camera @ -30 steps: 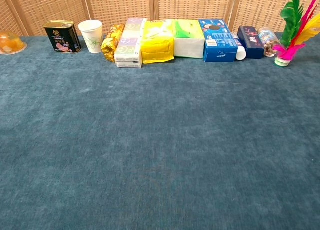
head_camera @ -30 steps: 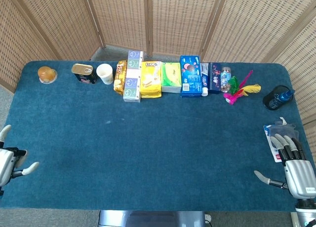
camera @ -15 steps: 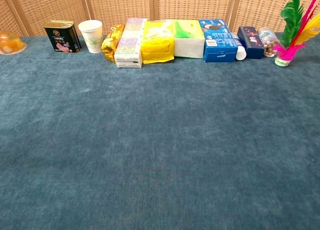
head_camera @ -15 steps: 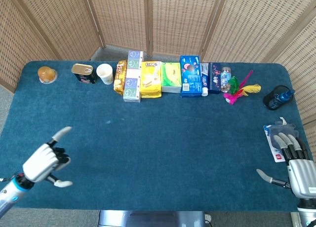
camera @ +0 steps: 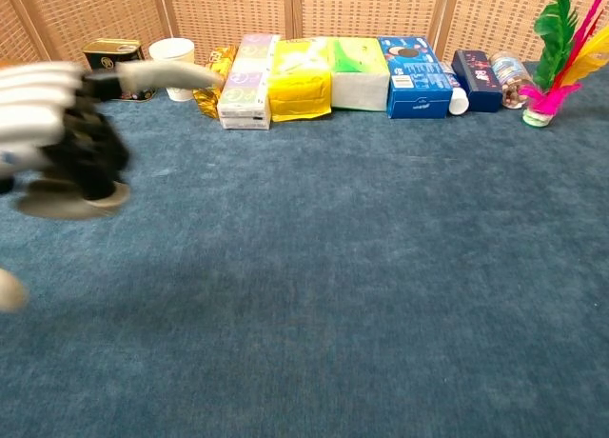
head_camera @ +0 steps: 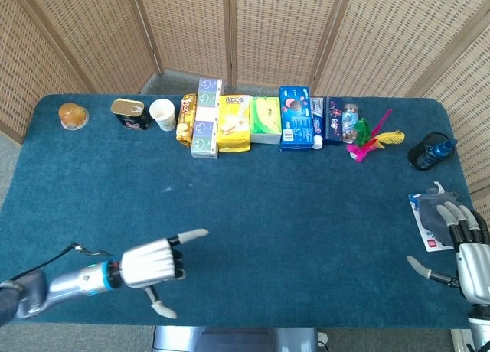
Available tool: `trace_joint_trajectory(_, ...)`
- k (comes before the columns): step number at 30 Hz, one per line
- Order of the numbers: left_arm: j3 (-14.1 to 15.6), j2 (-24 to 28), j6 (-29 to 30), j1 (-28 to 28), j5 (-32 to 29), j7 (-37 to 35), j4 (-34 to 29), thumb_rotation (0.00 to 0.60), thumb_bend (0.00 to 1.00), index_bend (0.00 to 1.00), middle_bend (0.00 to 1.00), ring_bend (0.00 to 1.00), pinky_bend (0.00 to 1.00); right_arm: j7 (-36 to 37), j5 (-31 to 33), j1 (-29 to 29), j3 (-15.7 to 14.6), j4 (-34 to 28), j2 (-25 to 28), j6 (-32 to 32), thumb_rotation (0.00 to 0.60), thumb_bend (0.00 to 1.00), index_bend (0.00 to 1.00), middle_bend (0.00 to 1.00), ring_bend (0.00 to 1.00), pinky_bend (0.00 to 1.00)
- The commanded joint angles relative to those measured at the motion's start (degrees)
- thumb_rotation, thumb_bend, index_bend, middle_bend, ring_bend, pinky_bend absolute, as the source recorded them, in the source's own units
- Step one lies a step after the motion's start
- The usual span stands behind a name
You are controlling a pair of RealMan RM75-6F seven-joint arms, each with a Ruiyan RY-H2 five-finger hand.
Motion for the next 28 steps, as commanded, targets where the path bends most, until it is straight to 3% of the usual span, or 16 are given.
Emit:
trace_joint_trajectory(1,-0.8,-1.1,-5.3,-4.7,1.1,2.8,-4.6,0.000,0.00,1.00,1.00,0.92,0.00,0.7,0.5,-0.1,0.4,0.1,0.3,0.0,0.252,0.00,0.03,0.00,0.00,0.00)
trace_joint_trajectory(7,-1.6,-2.8,-14.1,-11.5,2.1,6.8,-9.3,0.000,0.00,1.00,1.00,0.92,0.00,2.5,1.0,-0.2,0.7,0.1,0.8,0.0,0.250,0.00,0.03,0.00,0.00,0.00)
trace_joint_trajectory(13,-1.4,-5.4,-19.3,-14.7,0.5,9.7,-11.5,0.000,0.00,1.00,1.00,0.92,0.00,4.0,1.5,-0.5,1.2,0.2,1.4,0.5,0.249,0.00,0.03,0.00,0.00,0.00)
trace_joint_trajectory(28,-0.9,-6.4,-21.2,-16.3,-5.4,15.0,-13.0,0.000,0.00,1.00,1.00,0.92,0.00,5.4,0.8,-0.7,1.0,0.6,1.8,0.7,0.248,0.00,0.03,0.00,0.00,0.00)
